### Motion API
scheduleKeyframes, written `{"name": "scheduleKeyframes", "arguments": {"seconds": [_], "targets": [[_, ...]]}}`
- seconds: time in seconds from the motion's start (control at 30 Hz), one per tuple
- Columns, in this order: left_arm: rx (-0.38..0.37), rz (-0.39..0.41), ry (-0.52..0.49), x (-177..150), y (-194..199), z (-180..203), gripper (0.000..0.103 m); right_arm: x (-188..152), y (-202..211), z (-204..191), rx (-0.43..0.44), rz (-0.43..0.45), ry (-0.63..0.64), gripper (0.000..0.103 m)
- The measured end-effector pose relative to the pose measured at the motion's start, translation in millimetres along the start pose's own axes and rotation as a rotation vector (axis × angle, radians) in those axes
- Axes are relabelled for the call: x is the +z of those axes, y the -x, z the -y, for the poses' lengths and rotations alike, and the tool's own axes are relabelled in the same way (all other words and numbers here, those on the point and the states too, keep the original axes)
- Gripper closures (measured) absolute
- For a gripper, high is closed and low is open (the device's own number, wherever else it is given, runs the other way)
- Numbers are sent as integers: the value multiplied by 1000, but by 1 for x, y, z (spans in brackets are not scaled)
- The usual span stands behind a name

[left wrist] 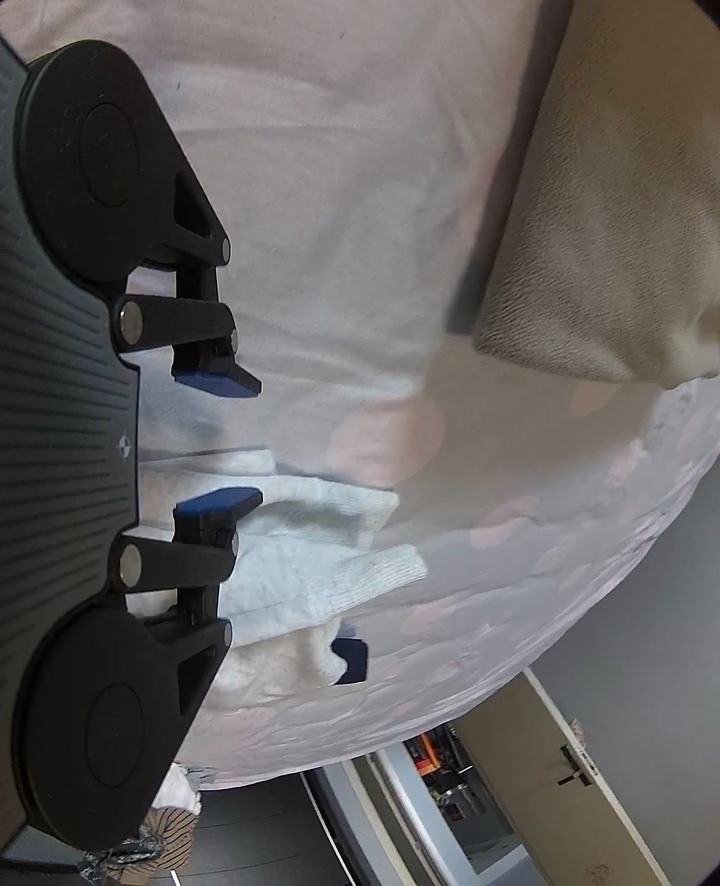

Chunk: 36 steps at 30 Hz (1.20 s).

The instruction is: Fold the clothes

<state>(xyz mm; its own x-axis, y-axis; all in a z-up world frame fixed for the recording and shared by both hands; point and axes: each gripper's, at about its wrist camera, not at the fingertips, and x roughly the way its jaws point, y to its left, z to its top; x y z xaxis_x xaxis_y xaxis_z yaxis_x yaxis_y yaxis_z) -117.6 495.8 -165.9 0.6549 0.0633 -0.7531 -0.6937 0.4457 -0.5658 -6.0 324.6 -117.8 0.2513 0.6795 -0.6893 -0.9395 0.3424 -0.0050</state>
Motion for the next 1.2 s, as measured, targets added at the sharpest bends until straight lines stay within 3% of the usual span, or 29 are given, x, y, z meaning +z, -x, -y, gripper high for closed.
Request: {"name": "scheduleKeyframes", "arguments": {"seconds": [0.1,0.2,0.33,0.63,0.9,1.0,1.07,1.2], "targets": [[-8,-31,21,-2,-11,0,58,-1,-4,-1,14,-4,-8,92],[-55,10,91,2,-7,-6,56,-5,-10,-1,35,-15,-19,92],[-120,22,129,3,-9,-7,42,-8,-20,-6,73,-26,-14,92],[-172,-63,181,5,-45,-3,41,-11,-25,-7,91,-31,-9,92],[-155,-110,117,-1,-50,7,41,-13,-25,-13,96,-20,23,91],[-147,-110,85,-1,-50,9,43,-13,-24,-14,111,-22,37,85],[-130,-107,74,-2,-49,9,54,-13,-19,-11,131,-26,32,76],[-131,-109,79,-1,-48,6,55,-14,6,3,169,-25,34,61]]}}
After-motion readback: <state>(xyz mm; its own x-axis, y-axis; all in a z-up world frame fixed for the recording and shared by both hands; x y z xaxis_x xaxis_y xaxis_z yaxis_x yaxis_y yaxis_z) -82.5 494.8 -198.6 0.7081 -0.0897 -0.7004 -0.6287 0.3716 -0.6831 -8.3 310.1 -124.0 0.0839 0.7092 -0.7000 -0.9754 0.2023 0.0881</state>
